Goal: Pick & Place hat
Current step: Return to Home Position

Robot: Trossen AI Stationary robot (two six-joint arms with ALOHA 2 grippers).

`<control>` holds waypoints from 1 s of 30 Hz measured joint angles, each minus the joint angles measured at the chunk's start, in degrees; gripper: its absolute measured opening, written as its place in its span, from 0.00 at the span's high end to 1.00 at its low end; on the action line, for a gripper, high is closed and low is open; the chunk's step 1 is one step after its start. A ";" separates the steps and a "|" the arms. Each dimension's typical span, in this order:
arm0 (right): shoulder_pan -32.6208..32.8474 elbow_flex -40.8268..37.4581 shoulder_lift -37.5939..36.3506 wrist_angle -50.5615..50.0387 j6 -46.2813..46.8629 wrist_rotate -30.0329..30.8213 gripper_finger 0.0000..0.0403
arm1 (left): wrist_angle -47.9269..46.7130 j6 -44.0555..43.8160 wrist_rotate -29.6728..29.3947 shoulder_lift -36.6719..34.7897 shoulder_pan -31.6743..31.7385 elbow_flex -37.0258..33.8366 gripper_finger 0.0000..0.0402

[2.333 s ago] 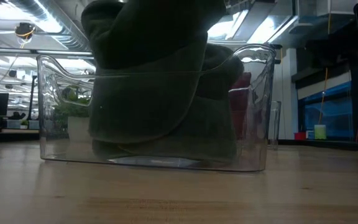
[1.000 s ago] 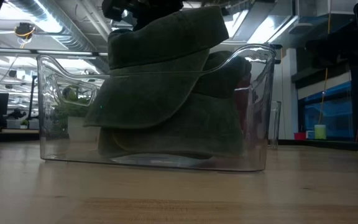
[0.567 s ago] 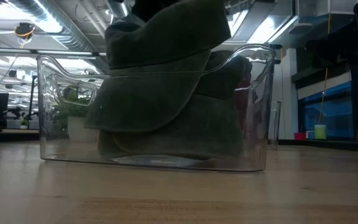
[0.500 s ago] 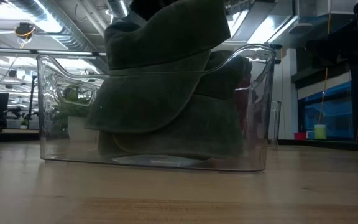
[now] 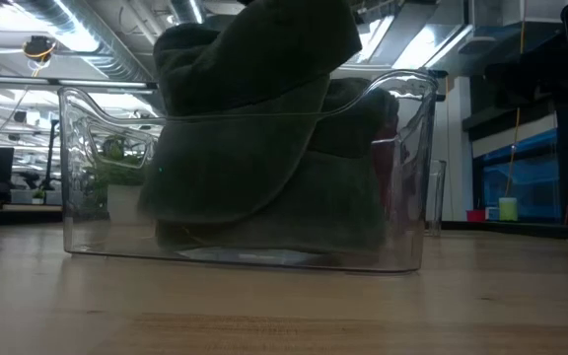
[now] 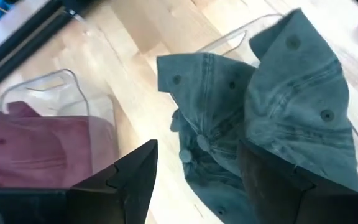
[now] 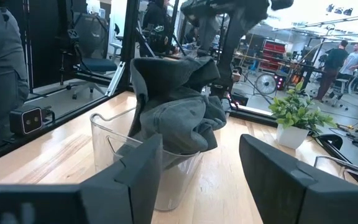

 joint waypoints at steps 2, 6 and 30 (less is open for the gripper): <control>-0.02 0.00 0.00 0.00 -0.01 0.00 0.47 | -0.07 -0.40 0.00 -1.24 0.00 0.00 0.46; 0.00 0.00 0.00 0.02 -0.01 0.00 0.47 | -0.12 -2.37 0.15 -3.79 -0.19 0.00 0.46; -0.01 0.00 -0.01 0.00 0.01 0.00 0.47 | -10.78 -11.46 0.06 -20.07 -1.53 -0.45 0.48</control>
